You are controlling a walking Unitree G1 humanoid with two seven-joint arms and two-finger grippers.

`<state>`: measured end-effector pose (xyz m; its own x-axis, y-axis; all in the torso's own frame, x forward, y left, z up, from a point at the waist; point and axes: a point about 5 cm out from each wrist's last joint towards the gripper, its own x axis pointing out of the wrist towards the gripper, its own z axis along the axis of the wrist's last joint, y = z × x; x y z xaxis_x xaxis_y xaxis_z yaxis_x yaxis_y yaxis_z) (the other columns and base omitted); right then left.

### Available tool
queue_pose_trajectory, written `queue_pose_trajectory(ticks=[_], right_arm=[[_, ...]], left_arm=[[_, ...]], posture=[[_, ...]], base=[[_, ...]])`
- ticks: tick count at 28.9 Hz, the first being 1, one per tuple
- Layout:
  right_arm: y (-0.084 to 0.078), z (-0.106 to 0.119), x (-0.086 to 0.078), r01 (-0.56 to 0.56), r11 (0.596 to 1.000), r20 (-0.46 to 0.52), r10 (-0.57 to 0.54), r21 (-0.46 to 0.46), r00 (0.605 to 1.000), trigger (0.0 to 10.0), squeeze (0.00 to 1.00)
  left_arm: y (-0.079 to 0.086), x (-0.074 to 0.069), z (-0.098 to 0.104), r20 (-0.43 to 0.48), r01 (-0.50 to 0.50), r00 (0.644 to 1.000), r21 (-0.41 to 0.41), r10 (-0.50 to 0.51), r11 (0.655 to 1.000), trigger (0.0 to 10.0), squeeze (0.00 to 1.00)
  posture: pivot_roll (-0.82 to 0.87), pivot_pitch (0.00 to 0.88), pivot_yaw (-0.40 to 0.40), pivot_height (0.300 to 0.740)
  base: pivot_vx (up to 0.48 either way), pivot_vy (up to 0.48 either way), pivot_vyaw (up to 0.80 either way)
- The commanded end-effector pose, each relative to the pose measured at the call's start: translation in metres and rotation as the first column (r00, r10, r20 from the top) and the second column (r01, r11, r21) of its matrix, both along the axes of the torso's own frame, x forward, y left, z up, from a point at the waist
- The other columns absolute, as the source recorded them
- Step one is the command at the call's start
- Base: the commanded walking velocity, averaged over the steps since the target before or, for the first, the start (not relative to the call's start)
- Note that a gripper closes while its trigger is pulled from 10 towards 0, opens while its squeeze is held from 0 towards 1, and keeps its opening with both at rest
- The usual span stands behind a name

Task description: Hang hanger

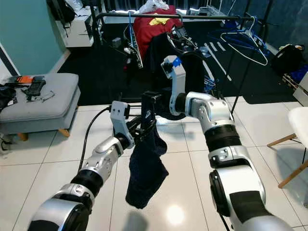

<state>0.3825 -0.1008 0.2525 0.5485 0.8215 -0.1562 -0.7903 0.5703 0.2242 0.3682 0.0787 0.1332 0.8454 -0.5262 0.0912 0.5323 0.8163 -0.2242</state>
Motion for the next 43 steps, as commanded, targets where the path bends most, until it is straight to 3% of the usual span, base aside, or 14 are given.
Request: queue_pose_trajectory(ticks=[1, 5, 6, 7, 21, 22, 23, 35, 38, 39, 40, 41, 42, 43], right_arm=[[0.001, 0.001, -0.002, -0.013, 1.0, 0.01, 0.013, 0.0, 1.0, 0.0, 0.0], [0.001, 0.001, -0.002, -0.012, 1.0, 0.01, 0.012, -0.001, 1.0, 0.0, 0.0], [0.0, 0.001, -0.002, -0.012, 1.0, 0.01, 0.012, -0.003, 1.0, 0.0, 0.0], [-0.001, 0.001, -0.002, -0.013, 1.0, 0.008, 0.013, -0.005, 1.0, 0.0, 0.0], [-0.006, 0.0, -0.002, -0.016, 1.0, 0.0, 0.016, -0.017, 1.0, 0.0, 0.0], [-0.006, 0.0, -0.002, -0.017, 1.0, 0.0, 0.017, -0.018, 1.0, 0.0, 0.0], [-0.006, 0.0, -0.002, -0.017, 1.0, 0.0, 0.017, -0.019, 1.0, 0.0, 0.0], [-0.009, -0.001, -0.003, -0.014, 1.0, 0.0, 0.014, -0.021, 1.0, 0.0, 0.0], [-0.016, -0.006, -0.004, 0.007, 1.0, -0.006, -0.007, -0.015, 1.0, 0.0, 0.0], [-0.026, -0.017, -0.007, 0.025, 1.0, -0.031, -0.025, 0.002, 0.999, 1.2, 0.0], [-0.029, -0.024, -0.01, 0.027, 1.0, -0.042, -0.027, 0.001, 0.999, 2.7, 0.2], [-0.029, -0.024, -0.01, 0.027, 1.0, -0.042, -0.027, 0.001, 0.999, 2.7, 0.2], [-0.031, -0.029, -0.012, 0.029, 1.0, -0.05, -0.03, -0.005, 0.998, 4.3, 1.0], [-0.031, -0.029, -0.012, 0.029, 1.0, -0.05, -0.03, -0.005, 0.998, 4.3, 1.0]], left_arm=[[0.008, 0.0, -0.004, -0.01, -0.004, 1.0, 0.022, 0.004, 1.0, 0.0, 0.0], [0.01, -0.001, -0.004, -0.005, -0.001, 1.0, 0.034, 0.001, 0.999, 0.0, 0.0], [0.013, -0.001, -0.005, -0.001, 0.004, 1.0, 0.04, -0.004, 0.999, 9.8, 0.0], [0.016, -0.003, -0.006, 0.006, 0.015, 1.0, 0.049, -0.015, 0.999, 10.0, 0.0], [0.021, -0.01, -0.015, -0.01, 0.059, 0.998, 0.057, -0.058, 0.997, 10.0, 0.0], [0.02, -0.01, -0.015, -0.013, 0.061, 0.998, 0.046, -0.06, 0.997, 3.2, 0.0], [0.019, -0.009, -0.014, -0.014, 0.065, 0.998, 0.037, -0.064, 0.997, 0.0, 0.0], [0.022, -0.008, -0.012, -0.01, 0.062, 0.998, 0.047, -0.062, 0.997, 0.0, 0.0], [0.03, -0.008, -0.012, -0.019, 0.033, 0.999, 0.122, -0.031, 0.992, 0.0, 0.0], [0.04, -0.01, -0.007, -0.021, 0.026, 1.0, 0.177, -0.022, 0.984, 0.0, 0.0], [0.043, -0.011, -0.005, -0.026, 0.031, 0.999, 0.198, -0.026, 0.98, 0.0, 0.0], [0.043, -0.011, -0.005, -0.026, 0.031, 0.999, 0.198, -0.026, 0.98, 0.0, 0.0], [0.046, -0.013, -0.003, -0.034, 0.039, 0.999, 0.213, -0.033, 0.976, 0.0, 0.0], [0.046, -0.013, -0.003, -0.034, 0.039, 0.999, 0.213, -0.033, 0.976, 0.0, 0.0]], posture=[[-0.13, 0.096, -0.036, 0.74], [-0.13, 0.096, -0.036, 0.74], [-0.13, 0.097, -0.035, 0.74], [-0.13, 0.096, -0.035, 0.74], [-0.12, 0.094, -0.038, 0.74], [-0.13, 0.09, -0.038, 0.74], [-0.13, 0.088, -0.038, 0.74], [-0.12, 0.078, -0.037, 0.74], [-0.11, 0.07, -0.037, 0.74], [-0.09, 0.065, -0.034, 0.74], [-0.07, 0.062, -0.025, 0.74], [-0.07, 0.062, -0.025, 0.74], [-0.07, 0.056, -0.022, 0.74], [-0.07, 0.056, -0.022, 0.74]], base=[[0.0, 0.0, 0.0], [0.0, 0.0, 0.0], [0.0, 0.0, 0.0], [0.0, 0.0, 0.0], [0.0, 0.0, 0.0], [0.0, 0.0, 0.0], [0.0, 0.0, 0.0], [0.0, 0.0, 0.0], [0.0, 0.0, 0.0], [0.0, 0.0, 0.0], [0.0, 0.0, 0.0], [0.0, 0.0, 0.0], [0.0, 0.0, 0.0], [0.0, 0.0, 0.0]])
